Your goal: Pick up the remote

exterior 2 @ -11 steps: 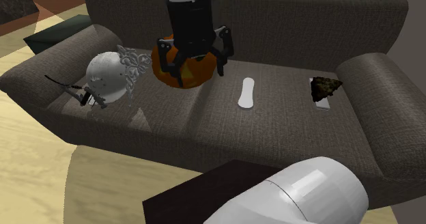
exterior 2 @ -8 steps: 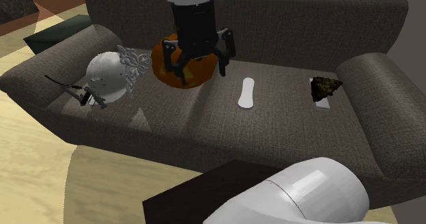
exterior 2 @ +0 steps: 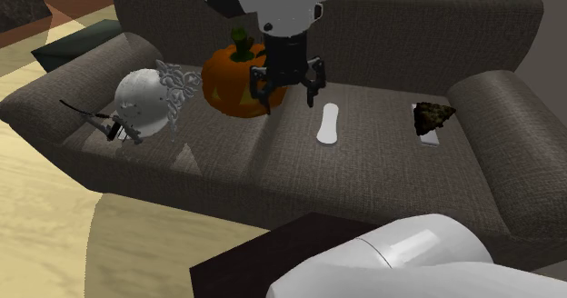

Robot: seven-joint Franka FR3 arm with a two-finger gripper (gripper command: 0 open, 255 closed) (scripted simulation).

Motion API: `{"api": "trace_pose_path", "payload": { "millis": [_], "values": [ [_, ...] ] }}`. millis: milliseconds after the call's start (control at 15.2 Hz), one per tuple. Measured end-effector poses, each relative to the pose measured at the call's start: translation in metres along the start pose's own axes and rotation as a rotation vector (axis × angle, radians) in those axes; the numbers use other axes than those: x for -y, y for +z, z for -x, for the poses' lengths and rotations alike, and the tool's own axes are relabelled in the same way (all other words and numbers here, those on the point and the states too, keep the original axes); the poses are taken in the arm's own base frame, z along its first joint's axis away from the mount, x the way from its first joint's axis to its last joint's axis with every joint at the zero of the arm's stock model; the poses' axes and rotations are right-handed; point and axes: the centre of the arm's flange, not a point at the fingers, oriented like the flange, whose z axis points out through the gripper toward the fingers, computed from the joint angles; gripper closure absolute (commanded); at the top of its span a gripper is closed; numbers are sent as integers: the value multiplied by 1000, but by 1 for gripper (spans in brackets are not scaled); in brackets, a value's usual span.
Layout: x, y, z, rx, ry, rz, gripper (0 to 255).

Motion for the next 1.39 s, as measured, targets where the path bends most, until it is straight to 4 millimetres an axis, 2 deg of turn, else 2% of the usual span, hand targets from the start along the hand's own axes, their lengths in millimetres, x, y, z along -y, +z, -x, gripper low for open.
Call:
{"api": "trace_pose_path", "payload": {
  "millis": [396,792,1056,1188,1386],
  "values": [
    [-38,43,-49,-17,86,-18,0],
    [-86,89,-98,-34,172,-36,0],
    [-117,112,-124,-45,230,-49,0],
    [-132,133,-137,-50,259,-55,0],
    [-160,154,-159,-59,303,-63,0]
  ]
}}
